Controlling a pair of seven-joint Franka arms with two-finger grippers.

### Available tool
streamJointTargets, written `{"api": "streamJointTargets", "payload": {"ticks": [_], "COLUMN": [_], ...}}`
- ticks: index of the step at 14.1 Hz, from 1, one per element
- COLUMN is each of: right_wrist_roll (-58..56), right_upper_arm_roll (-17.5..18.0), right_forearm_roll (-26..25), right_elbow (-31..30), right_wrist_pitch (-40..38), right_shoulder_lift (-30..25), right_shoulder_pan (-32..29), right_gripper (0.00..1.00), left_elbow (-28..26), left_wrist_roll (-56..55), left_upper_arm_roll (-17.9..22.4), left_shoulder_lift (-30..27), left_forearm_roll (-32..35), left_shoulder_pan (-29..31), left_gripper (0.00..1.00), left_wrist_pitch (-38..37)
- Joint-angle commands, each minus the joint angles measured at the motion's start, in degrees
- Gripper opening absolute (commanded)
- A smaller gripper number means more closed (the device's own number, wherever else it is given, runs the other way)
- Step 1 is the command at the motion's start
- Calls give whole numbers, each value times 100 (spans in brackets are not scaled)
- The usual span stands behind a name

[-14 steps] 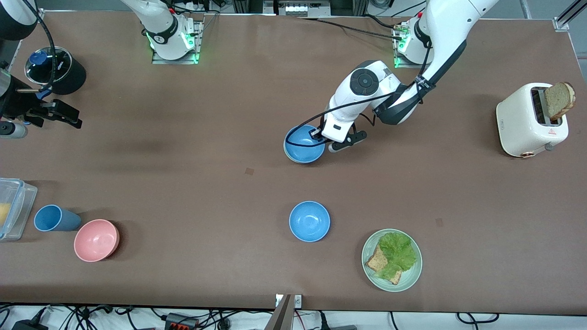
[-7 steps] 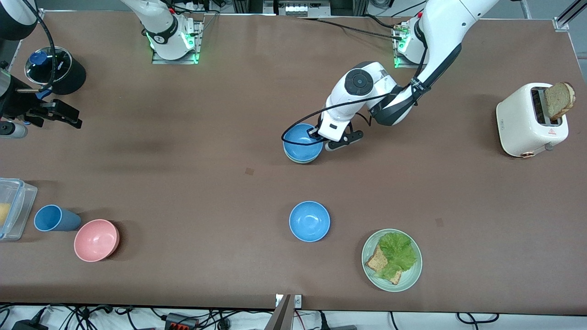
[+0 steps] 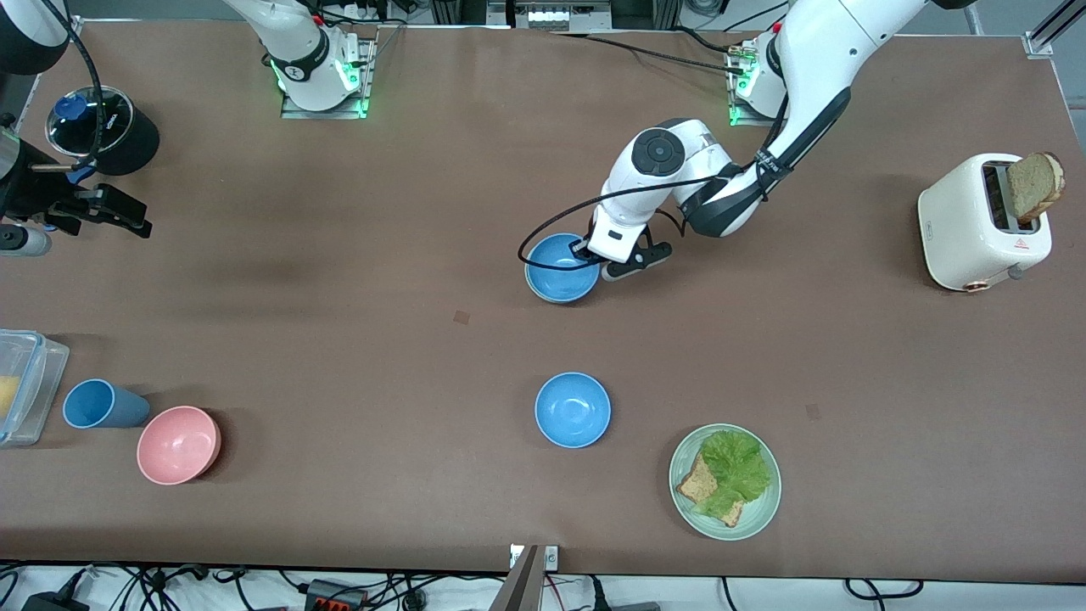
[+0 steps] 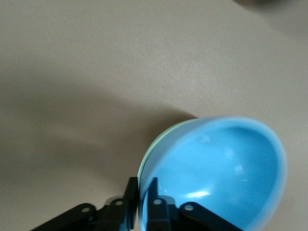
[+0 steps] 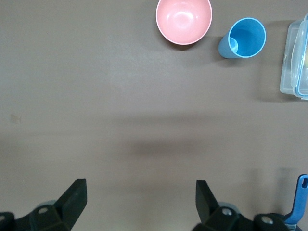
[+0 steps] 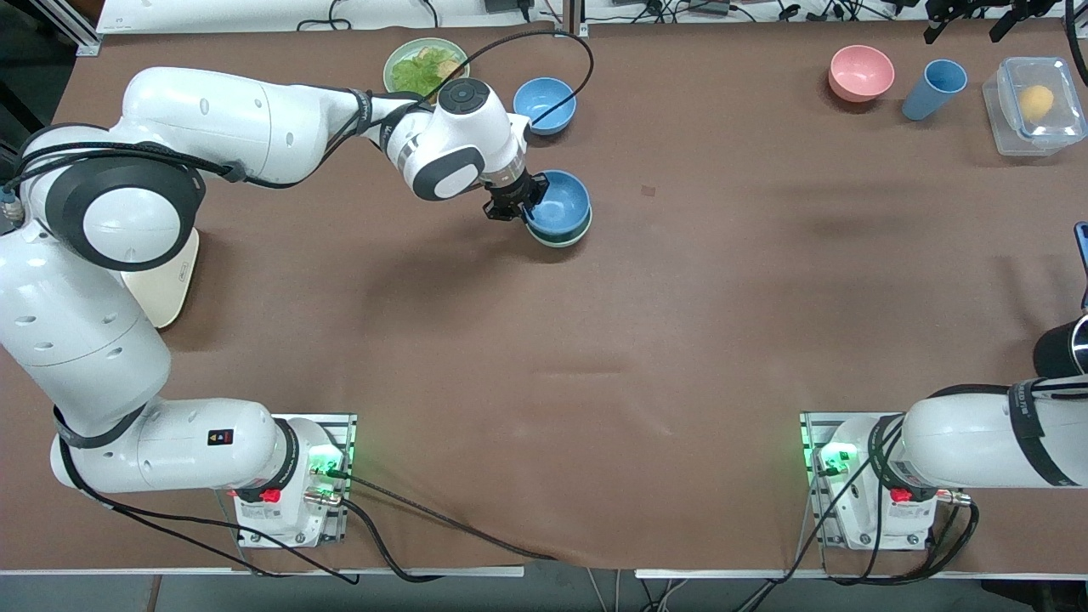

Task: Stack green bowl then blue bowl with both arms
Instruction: 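Lower the blue bowl into the green bowl and open the left gripper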

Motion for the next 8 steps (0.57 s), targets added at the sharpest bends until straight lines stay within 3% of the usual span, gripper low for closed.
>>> {"api": "streamJointTargets", "payload": {"ticks": [1, 3, 8], "right_wrist_roll": [-107, -107, -98], "right_upper_arm_roll": [3, 3, 3], "right_forearm_roll": [41, 50, 50], "right_elbow": [42, 42, 42], "right_wrist_pitch": [-27, -27, -27], "right_shoulder_lift": [-19, -19, -19], "right_shoulder_pan": [-1, -10, -10], "right_gripper": [100, 100, 100], "left_elbow": [150, 194, 685], "left_wrist_roll": [-379, -388, -344], "left_upper_arm_roll": [40, 14, -56], "left_shoulder_lift": [20, 2, -24], "left_forearm_roll": [195, 169, 125], "left_shoulder_pan": [26, 149, 184], "left_gripper": [23, 28, 28], "left_wrist_pitch": [-32, -207, -1103]}}
